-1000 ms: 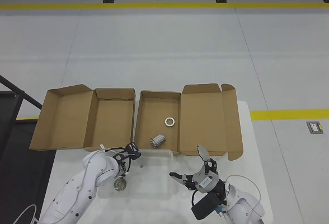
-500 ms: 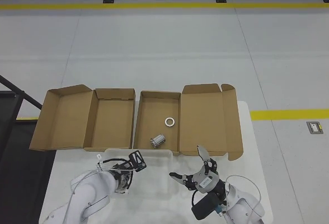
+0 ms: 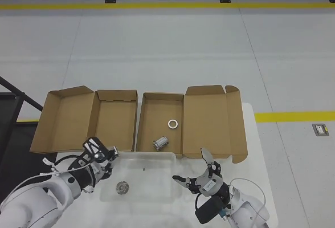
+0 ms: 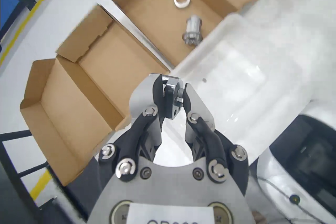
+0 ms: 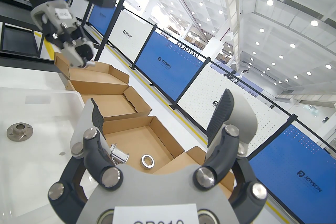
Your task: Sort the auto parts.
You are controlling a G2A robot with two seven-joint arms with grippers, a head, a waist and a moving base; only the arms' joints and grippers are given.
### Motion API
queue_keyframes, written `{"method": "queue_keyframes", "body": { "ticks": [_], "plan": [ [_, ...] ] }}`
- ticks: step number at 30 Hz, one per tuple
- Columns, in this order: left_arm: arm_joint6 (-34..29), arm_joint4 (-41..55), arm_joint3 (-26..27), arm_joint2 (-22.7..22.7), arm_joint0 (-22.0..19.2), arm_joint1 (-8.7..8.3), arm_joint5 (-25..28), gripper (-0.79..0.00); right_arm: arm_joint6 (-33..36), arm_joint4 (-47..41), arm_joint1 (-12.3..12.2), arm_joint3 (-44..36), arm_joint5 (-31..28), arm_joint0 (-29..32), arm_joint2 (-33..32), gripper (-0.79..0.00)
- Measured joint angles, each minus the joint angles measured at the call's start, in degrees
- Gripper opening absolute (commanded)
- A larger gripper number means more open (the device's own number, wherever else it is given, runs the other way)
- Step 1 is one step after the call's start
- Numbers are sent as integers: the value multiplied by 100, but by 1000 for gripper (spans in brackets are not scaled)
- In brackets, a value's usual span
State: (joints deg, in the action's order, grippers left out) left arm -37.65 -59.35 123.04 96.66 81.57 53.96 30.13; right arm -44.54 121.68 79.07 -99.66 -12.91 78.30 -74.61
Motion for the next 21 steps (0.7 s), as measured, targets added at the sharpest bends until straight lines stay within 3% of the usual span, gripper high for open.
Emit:
{"method": "queue_keyframes", "body": {
  "ticks": [2, 14, 17, 21],
  "plan": [
    [338, -19, -40, 69, 34, -2, 81, -785, 0, 0, 0, 0, 0, 0, 0, 0],
    [133, 124, -176, 8, -44, 3, -41, -785, 0, 0, 0, 0, 0, 0, 0, 0],
    [-276, 669, -748, -110, -701, 11, -517, -785, 0, 0, 0, 0, 0, 0, 0, 0],
    [-1195, 1461, -2157, -780, -2330, 59, -1079, -785, 0, 0, 0, 0, 0, 0, 0, 0]
  ]
}}
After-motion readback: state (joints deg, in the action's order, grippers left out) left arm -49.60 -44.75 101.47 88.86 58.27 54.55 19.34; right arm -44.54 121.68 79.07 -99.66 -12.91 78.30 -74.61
